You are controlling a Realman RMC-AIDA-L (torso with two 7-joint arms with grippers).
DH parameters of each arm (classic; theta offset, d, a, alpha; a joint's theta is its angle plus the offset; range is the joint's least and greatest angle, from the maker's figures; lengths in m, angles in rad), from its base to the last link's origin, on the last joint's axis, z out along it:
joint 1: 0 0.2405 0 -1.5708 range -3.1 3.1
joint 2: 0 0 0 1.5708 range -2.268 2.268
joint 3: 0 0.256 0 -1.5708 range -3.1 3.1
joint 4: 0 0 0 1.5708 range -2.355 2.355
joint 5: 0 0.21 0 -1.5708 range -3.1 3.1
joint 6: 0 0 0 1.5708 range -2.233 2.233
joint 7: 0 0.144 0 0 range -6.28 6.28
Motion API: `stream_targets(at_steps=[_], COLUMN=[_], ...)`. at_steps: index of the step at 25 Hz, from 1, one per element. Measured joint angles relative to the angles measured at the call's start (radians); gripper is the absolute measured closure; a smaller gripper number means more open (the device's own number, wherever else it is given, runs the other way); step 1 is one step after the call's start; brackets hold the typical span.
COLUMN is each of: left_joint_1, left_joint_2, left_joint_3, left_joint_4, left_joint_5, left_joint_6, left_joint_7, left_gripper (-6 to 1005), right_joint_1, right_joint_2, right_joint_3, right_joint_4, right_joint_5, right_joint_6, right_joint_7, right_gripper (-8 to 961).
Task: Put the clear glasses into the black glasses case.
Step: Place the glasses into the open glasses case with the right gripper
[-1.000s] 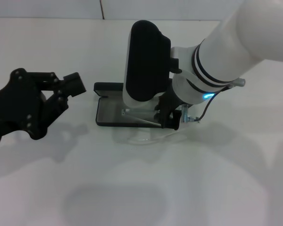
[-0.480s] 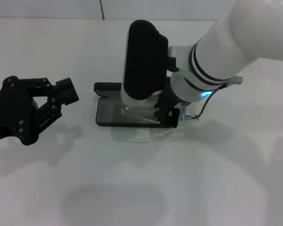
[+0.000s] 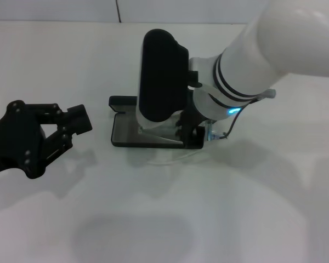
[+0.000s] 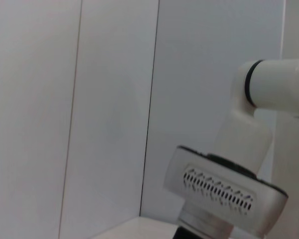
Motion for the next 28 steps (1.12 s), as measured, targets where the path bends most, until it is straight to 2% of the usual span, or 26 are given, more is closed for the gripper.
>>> stream_targets(at_steps=[10,18,23,28], left_joint_1=[-0.003,-0.003,0.004,0.004], left_joint_2=[0.013,0.013,-0.005,-0.009], left_joint_3=[-0.027,-0.057,-0.102,-0.108], left_joint_4=[0.002,0.006,0.019,0.02], left_joint_5=[0.068,0.107,0.108,0.109], left_joint_6=[0.009,0.014,0.014,0.014], left_joint_7=[-0.026,-0.037,-0.039,-0.039], left_gripper=[789,765,751,736], right_joint_1=[0.021,0.023,0.03,0.033], right_joint_2=[0.0,0.0,0.0,0.0], right_joint_3=[-0.022,-0.033,-0.056,-0.068], right_joint_4=[0.005,0.011,0.025,0.03], right_joint_5=[-0.007,-0.007,-0.008,-0.009], right_joint_6=[0.037,0.068,0.094,0.113], right_joint_7=[-0.001,-0.003,-0.012,-0.014], right_gripper=[862,862,862,863])
